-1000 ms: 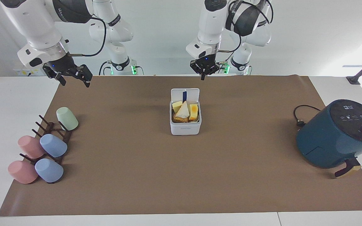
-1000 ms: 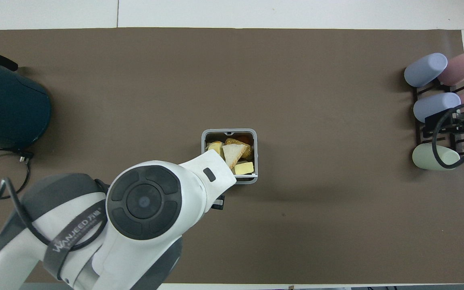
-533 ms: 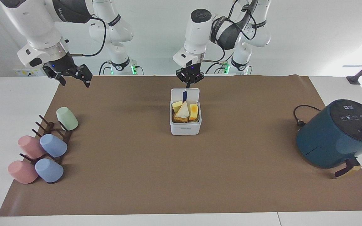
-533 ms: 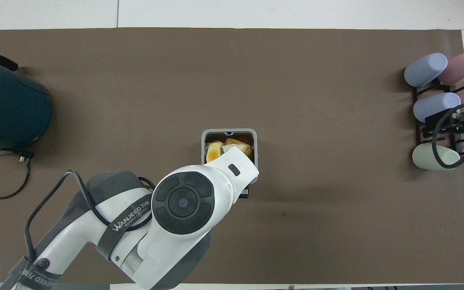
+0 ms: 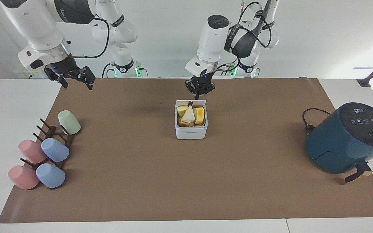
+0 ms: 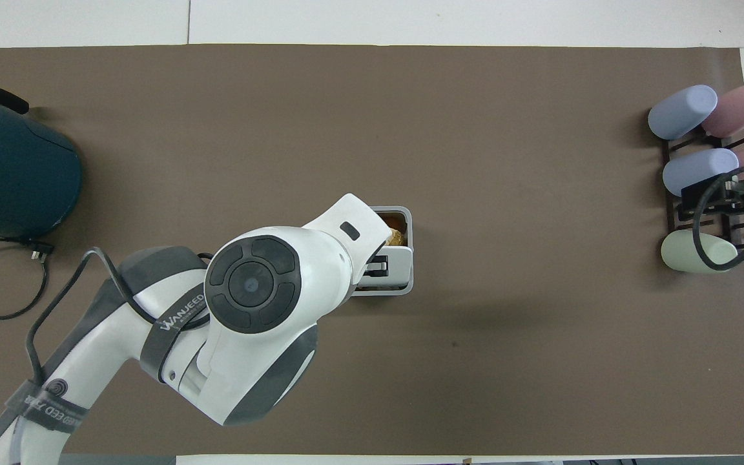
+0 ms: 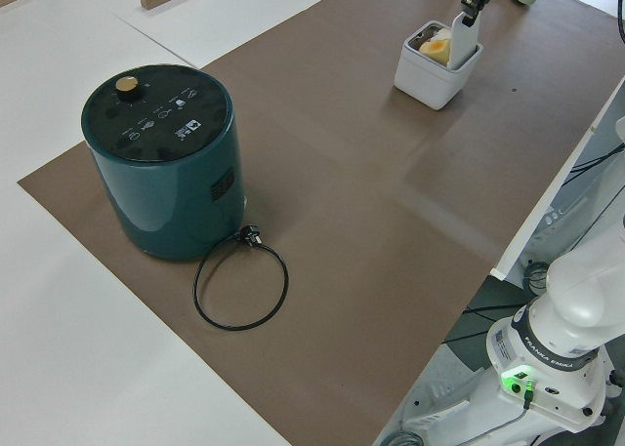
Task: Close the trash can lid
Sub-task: 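Push the open lid down over the trash can with the left gripper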
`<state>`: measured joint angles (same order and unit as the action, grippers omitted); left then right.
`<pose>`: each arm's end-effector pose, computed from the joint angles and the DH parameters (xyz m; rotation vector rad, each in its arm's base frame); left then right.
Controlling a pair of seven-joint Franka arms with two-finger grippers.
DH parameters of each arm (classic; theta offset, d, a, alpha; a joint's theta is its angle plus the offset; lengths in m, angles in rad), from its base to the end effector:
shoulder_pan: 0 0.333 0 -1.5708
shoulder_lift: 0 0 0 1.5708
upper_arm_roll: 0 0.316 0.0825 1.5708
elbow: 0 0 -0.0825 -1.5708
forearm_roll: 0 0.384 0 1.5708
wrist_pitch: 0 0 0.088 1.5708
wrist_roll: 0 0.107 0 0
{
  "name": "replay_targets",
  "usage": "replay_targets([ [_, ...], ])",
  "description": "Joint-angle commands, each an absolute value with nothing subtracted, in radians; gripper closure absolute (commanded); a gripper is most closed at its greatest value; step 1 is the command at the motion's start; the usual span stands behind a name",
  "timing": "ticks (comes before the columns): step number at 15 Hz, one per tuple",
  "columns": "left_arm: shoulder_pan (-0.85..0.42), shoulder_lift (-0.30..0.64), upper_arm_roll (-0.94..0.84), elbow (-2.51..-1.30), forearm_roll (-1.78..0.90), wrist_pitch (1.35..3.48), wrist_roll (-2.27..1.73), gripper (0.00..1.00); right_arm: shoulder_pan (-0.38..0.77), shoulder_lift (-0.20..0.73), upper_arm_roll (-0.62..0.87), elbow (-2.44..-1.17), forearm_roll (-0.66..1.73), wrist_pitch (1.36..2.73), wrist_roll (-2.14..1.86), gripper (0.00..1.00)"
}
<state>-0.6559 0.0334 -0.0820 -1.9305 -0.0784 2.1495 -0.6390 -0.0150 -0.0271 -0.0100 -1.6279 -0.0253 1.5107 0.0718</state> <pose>0.4314 -0.3960 0.4865 2.9631 -0.0916 0.1449 0.5380 -0.0164 0.6076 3.1077 -0.1511 -0.1393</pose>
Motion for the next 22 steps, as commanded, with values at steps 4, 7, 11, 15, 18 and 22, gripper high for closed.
replay_targets([
  [4,-0.634,0.124,-0.086,-1.884,-0.095,2.221,-0.664,1.00,-0.021,-0.031,-0.011,-1.624,-0.020,1.500,0.063,0.00],
  [7,-0.632,0.153,-0.084,-1.884,-0.095,2.253,-0.666,1.00,-0.021,-0.031,-0.009,-1.624,-0.020,1.500,0.063,0.00],
  [11,-0.629,0.161,-0.084,-1.896,-0.094,2.286,-0.664,1.00,-0.021,-0.031,-0.009,-1.624,-0.020,1.500,0.063,0.00],
  [15,-0.623,0.201,-0.084,-1.901,-0.092,2.327,-0.664,1.00,-0.020,-0.031,-0.009,-1.624,-0.020,1.500,0.063,0.00],
  [18,-0.617,0.219,-0.084,-1.901,-0.091,2.358,-0.663,1.00,-0.021,-0.031,-0.011,-1.624,-0.020,1.500,0.063,0.00],
  [22,-0.607,0.248,-0.084,-1.901,-0.086,2.385,-0.661,1.00,-0.021,-0.031,-0.011,-1.624,-0.020,1.500,0.063,0.00],
])
